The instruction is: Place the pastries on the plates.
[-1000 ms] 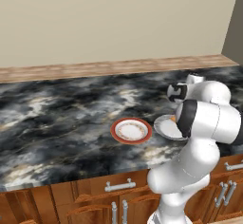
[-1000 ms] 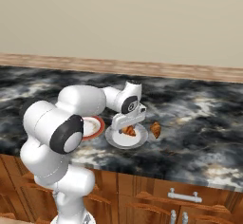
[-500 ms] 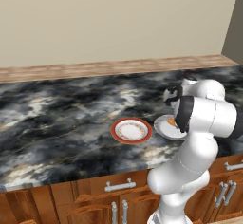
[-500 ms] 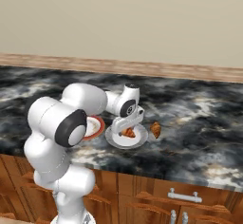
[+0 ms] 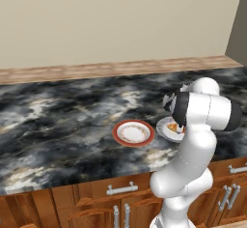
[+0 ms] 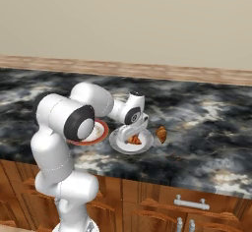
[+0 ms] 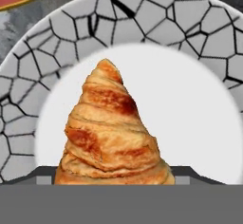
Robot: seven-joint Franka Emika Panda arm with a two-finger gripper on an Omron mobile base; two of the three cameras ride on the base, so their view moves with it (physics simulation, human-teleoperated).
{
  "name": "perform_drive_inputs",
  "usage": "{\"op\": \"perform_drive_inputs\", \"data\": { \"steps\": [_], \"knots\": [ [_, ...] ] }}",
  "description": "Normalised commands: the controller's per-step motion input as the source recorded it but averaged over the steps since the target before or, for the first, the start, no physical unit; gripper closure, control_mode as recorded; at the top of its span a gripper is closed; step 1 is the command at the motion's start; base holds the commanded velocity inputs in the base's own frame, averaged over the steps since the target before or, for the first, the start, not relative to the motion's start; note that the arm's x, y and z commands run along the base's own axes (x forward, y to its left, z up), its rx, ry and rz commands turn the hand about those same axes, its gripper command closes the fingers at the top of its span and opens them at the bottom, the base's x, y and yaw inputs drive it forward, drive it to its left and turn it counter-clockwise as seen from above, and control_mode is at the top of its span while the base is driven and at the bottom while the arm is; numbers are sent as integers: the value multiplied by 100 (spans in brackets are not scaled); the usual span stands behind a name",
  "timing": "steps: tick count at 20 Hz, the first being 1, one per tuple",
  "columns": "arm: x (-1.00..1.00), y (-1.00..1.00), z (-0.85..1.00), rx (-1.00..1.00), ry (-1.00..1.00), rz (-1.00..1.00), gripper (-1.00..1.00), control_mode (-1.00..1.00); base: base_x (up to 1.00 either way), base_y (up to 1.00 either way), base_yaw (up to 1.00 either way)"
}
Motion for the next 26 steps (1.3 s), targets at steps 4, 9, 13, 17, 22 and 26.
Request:
{"op": "perform_drive_inputs", "data": {
  "steps": [4, 9, 13, 17, 22, 26],
  "knots": [
    [16, 0, -28, 0, 0, 8, 100, -100, 0, 0, 0],
    [18, 0, -26, 0, 0, 7, -100, -100, 0, 0, 0],
    [0, -1, -4, 0, -1, 7, -100, -100, 0, 0, 0],
    [0, -8, 1, 0, -4, 4, -100, -100, 0, 0, 0],
    [-2, -3, 25, 0, -11, 1, -100, -100, 0, 0, 0],
    [0, 0, 38, 0, -11, 0, -100, -100, 0, 0, 0]
  ]
}}
